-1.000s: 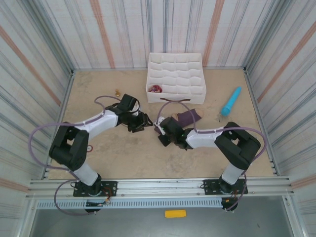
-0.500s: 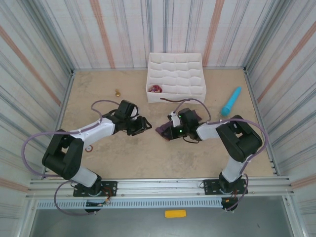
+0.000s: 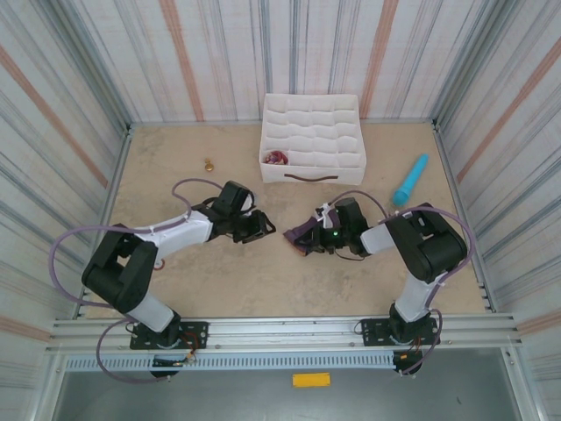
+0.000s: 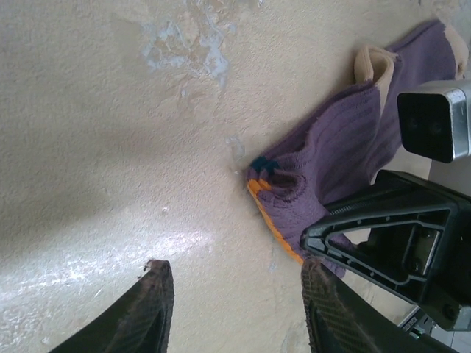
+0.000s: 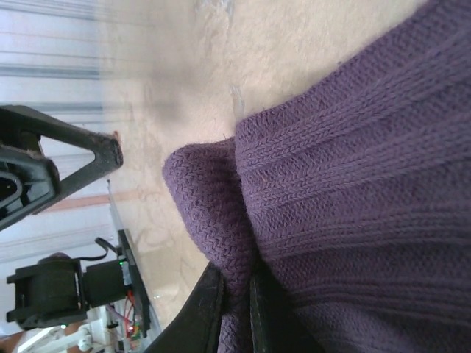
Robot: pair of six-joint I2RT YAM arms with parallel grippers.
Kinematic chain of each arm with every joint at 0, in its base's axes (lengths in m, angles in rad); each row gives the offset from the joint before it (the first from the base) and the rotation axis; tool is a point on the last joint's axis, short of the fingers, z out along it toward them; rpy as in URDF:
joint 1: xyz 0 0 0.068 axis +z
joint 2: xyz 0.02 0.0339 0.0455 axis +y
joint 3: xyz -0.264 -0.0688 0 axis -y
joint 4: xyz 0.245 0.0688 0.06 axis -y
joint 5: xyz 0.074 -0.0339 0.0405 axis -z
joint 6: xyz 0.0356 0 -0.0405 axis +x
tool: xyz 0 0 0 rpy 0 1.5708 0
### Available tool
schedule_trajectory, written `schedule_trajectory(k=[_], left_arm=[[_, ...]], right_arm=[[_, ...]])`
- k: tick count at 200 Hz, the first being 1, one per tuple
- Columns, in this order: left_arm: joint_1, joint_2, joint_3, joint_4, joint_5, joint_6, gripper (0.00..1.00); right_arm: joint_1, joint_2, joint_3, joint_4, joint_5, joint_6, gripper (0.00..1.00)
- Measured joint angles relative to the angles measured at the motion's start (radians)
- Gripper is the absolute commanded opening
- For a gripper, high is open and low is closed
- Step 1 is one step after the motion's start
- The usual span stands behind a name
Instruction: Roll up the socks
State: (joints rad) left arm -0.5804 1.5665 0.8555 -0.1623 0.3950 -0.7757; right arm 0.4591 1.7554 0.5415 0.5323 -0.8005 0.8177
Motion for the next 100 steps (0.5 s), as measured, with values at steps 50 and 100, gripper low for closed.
schedule_trajectory(k=[50,100], left_arm=[[-0.060,0.054,0.005,0.066,-0.004,-0.045,0.50],[-0.116,0.162,-0.005,0.190,-0.010,-0.150,0.42]], right_arm=[[-0.005,-0.021,-0.076,0.101,0.014,0.071,0.00],[-0.014,0.032,-0.110,0.255,0.006,0.135,0.00]])
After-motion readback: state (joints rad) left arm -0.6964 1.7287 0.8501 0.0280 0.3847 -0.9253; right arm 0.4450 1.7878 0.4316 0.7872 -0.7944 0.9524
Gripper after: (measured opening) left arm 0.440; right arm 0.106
